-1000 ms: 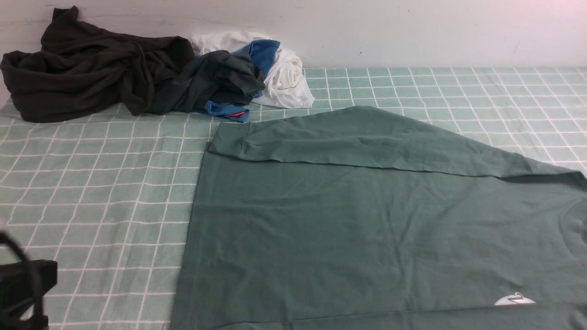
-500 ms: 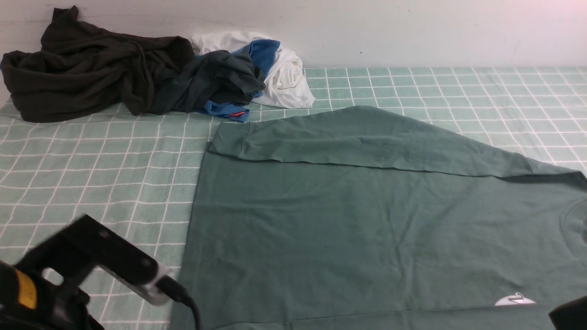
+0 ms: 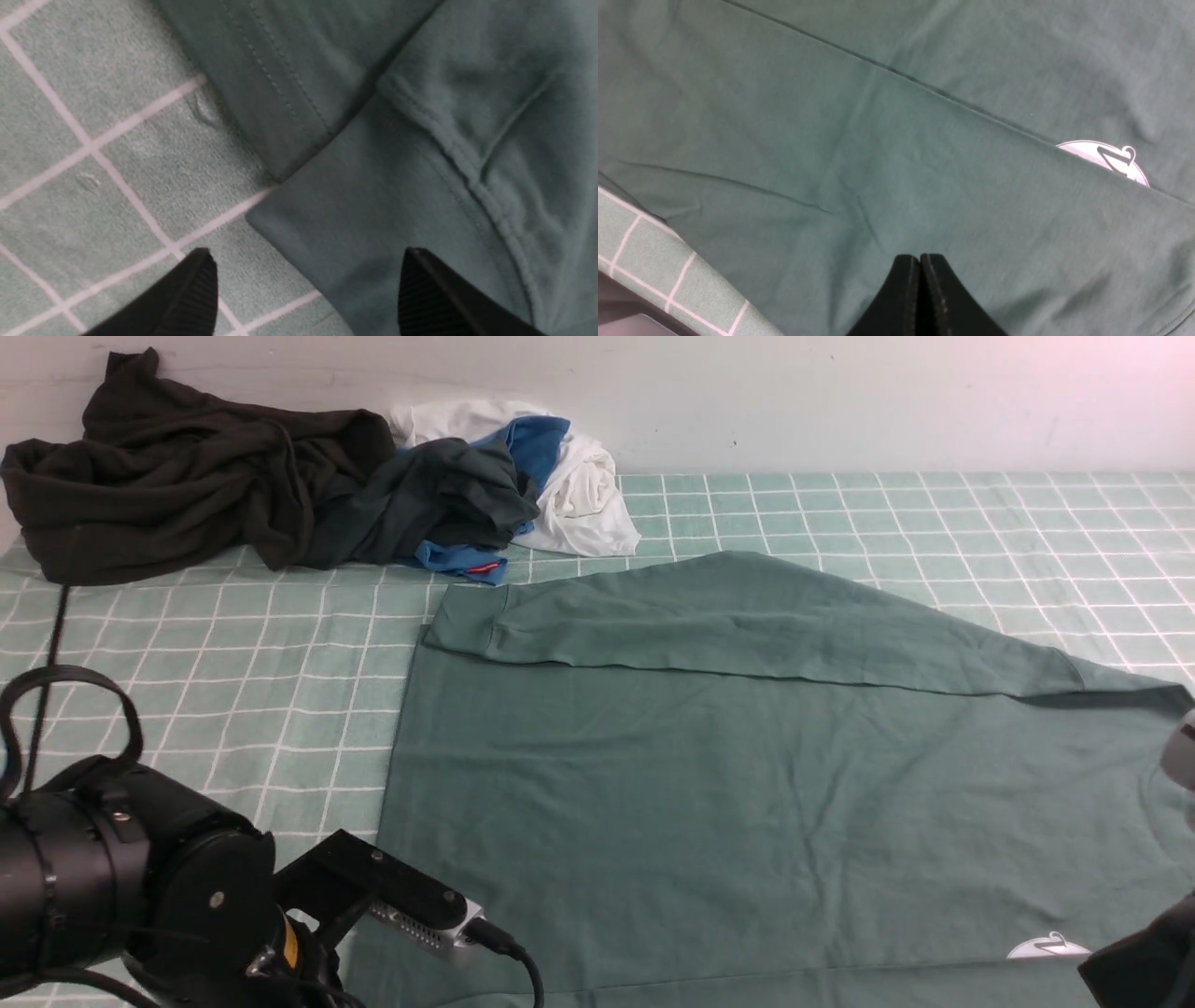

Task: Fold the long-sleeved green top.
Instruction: Use the left arm to clamp the cuff closest to it

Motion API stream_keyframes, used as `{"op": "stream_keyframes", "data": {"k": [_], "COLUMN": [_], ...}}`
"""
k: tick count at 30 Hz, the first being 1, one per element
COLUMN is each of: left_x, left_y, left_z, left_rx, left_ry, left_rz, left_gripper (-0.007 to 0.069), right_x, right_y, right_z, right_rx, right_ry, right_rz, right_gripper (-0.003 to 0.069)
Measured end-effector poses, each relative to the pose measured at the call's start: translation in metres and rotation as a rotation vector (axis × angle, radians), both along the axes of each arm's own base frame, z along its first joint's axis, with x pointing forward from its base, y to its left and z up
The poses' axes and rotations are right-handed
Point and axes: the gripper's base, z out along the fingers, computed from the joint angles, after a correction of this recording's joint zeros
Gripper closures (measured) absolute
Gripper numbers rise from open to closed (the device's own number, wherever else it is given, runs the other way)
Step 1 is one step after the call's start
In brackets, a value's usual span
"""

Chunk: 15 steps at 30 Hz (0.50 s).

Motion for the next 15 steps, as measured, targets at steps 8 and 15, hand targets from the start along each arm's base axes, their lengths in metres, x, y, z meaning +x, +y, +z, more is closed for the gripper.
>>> {"op": "stream_keyframes", "data": {"k": [8, 15], "left_x": [0.006, 0.006], "left_y": [-0.004, -0.005], "left_z": [-0.013, -0.013], "left_rx": [0.005, -0.009], "left_ry": [0.016, 0.013], "left_rz": [0.012, 0.021], "left_gripper": [0.0227, 0.0431], "right_x": [0.002, 0.003], "right_y": [0.000, 0.001], "right_z": [0.000, 0.000], "right_rx": [0.003, 0.007], "right_ry": [-0.012, -0.021], "right_rz": [-0.003, -0.005], "right_gripper": [0.0673, 0.0673]}}
